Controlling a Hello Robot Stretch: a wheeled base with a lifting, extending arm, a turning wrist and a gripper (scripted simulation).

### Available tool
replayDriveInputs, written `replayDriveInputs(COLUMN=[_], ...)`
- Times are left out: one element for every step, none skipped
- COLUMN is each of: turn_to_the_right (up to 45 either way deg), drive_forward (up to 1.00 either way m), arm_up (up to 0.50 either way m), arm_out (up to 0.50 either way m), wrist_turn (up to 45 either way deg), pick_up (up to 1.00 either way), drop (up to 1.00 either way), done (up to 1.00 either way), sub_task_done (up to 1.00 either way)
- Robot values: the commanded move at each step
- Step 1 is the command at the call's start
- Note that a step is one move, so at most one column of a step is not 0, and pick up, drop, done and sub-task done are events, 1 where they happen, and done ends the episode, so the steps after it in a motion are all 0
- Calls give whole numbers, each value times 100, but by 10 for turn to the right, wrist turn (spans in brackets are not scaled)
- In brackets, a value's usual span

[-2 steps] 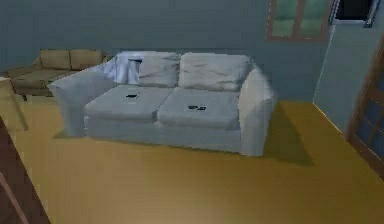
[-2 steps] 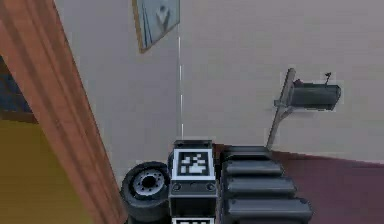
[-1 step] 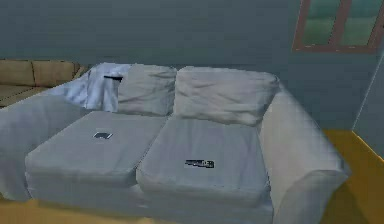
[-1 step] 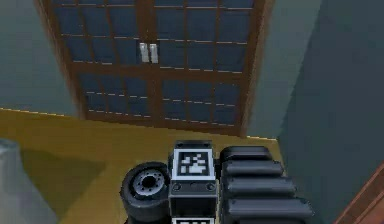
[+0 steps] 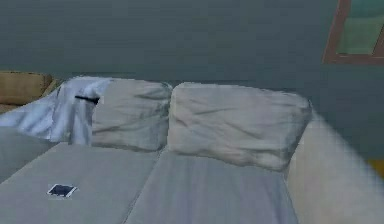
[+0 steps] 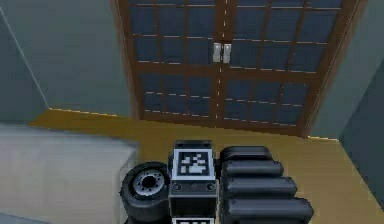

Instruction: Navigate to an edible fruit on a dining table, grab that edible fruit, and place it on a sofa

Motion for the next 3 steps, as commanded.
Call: replayDriveInputs(turn_to_the_right=[450,450,450], drive_forward=[0,0,0], arm_up=[0,0,0], arm_out=[0,0,0], wrist_turn=[0,0,0], pick_up=[0,0,0], drop=[0,0,0], done=[0,0,0], sub_task_done=[0,0,0])
